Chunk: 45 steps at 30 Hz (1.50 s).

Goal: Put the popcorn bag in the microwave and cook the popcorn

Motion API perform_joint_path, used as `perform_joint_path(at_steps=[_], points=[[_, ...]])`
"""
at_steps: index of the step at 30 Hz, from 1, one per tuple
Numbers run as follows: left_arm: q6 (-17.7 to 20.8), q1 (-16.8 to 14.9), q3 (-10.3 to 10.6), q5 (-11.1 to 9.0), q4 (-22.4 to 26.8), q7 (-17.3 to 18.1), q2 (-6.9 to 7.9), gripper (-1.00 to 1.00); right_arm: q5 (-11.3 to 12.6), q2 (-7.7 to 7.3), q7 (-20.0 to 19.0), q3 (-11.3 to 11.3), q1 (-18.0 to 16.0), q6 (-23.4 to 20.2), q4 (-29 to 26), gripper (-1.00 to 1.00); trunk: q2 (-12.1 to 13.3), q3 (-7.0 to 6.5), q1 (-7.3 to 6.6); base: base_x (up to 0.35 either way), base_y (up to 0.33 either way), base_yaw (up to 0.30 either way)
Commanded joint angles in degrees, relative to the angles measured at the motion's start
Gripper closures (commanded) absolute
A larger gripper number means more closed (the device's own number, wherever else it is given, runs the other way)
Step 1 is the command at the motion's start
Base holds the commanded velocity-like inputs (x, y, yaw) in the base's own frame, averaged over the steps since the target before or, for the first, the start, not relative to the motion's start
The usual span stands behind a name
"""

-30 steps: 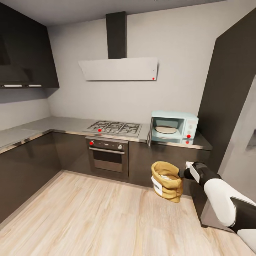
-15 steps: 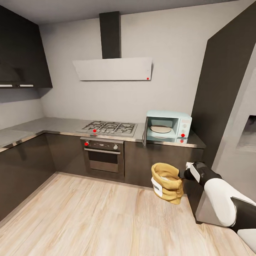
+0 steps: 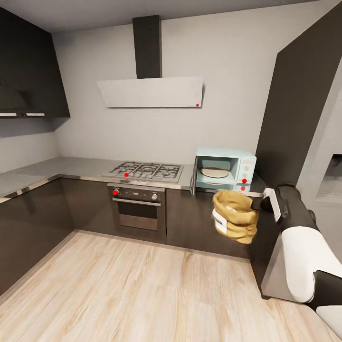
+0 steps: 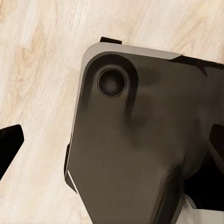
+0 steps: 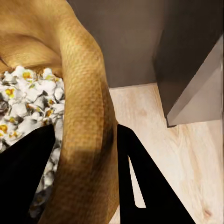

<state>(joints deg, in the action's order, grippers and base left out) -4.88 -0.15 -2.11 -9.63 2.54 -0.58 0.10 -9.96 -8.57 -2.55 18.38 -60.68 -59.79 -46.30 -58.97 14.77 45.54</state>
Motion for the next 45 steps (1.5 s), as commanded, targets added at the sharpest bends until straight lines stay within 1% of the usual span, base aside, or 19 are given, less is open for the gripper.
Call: perform_joint_path(at_steps=[1, 3, 5, 9, 11, 13, 16, 18, 21, 23, 25, 28, 36, 45], points=[[-0.13, -0.02, -0.17, -0.22, 0.01, -0.03, -0.01, -1.00, -0.33, 0.17, -0.26, 0.08, -0.04, -0.21, -1.67, 1.00, -0.04, 0.07, 0.01, 0.000, 0.000, 0.000], [-0.13, -0.02, -0.17, -0.22, 0.01, -0.03, -0.01, -1.00, -0.33, 0.47, -0.23, 0.05, -0.03, -0.21, -4.16, 1.00, -0.04, 0.07, 0.01, 0.000, 0.000, 0.000], [-0.13, -0.02, -0.17, -0.22, 0.01, -0.03, -0.01, -1.00, -0.33, 0.59, -0.18, 0.00, -0.04, -0.21, -5.19, 1.00, -0.04, 0.07, 0.01, 0.000, 0.000, 0.000], [-0.13, -0.02, -0.17, -0.22, 0.01, -0.03, -0.01, -1.00, -0.21, 0.59, -0.04, -0.01, -0.42, -0.21, -4.53, 1.00, -0.04, 0.07, 0.01, 0.000, 0.000, 0.000], [-0.13, -0.02, -0.17, -0.22, 0.01, -0.03, -0.01, -1.00, -0.28, 0.59, 0.18, -0.06, -2.33, -0.21, -3.77, 1.00, -0.04, 0.07, 0.01, 0.000, 0.000, 0.000], [-0.13, -0.02, -0.17, -0.22, 0.01, -0.03, -0.01, -1.00, -0.33, 0.60, 0.37, -0.09, -5.50, -0.21, -0.23, 1.00, -0.04, 0.07, 0.01, 0.000, 0.000, 0.000], [-0.13, -0.02, -0.17, -0.22, 0.01, -0.03, -0.01, -1.00, -0.76, 0.58, 0.73, -0.14, -10.75, -0.21, 8.44, 1.00, -0.04, 0.07, 0.01, 0.000, 0.000, 0.000], [-0.13, -0.02, -0.17, -0.22, 0.01, -0.03, -0.01, -1.00, -0.79, 0.57, 1.20, -0.15, -12.70, -0.21, 11.07, 1.00, -0.04, 0.07, 0.01, 0.000, 0.000, 0.000], [-0.13, -0.02, -0.17, -0.22, 0.01, -0.03, -0.01, -1.00, -0.70, 0.59, 3.50, -0.11, -15.30, -0.21, 13.63, 1.00, -0.04, 0.07, 0.01, 0.000, 0.000, 0.000], [-0.13, -0.02, -0.17, -0.22, 0.01, -0.03, -0.01, -1.00, -0.68, 0.51, 4.53, -0.10, -17.65, -0.21, 17.89, 1.00, -0.04, 0.07, 0.01, 0.000, 0.000, 0.000], [-0.13, -0.02, -0.17, -0.22, 0.01, -0.03, -0.01, -1.00, -0.68, 0.45, 5.21, -0.10, -18.38, -0.21, 20.22, 1.00, -0.04, 0.07, 0.01, 0.000, 0.000, 0.000], [-0.13, -0.02, -0.17, -0.22, 0.01, -0.03, -0.01, -1.00, -0.70, 0.71, 6.39, -0.05, -18.70, -0.21, 21.21, 1.00, -0.04, 0.07, 0.01, 0.000, 0.000, 0.000], [-0.13, -0.02, -0.17, -0.22, 0.01, -0.03, -0.01, -1.00, -0.44, 0.92, 6.41, 0.13, -18.77, -0.21, 19.89, 1.00, -0.04, 0.07, 0.01, 0.000, 0.000, 0.000], [-0.13, -0.02, -0.17, -0.22, 0.01, -0.03, -0.16, -1.00, -0.41, 1.01, 6.20, 0.15, -18.77, -0.21, 14.89, 1.00, -0.04, 0.07, 0.01, 0.000, 0.000, 0.000]])
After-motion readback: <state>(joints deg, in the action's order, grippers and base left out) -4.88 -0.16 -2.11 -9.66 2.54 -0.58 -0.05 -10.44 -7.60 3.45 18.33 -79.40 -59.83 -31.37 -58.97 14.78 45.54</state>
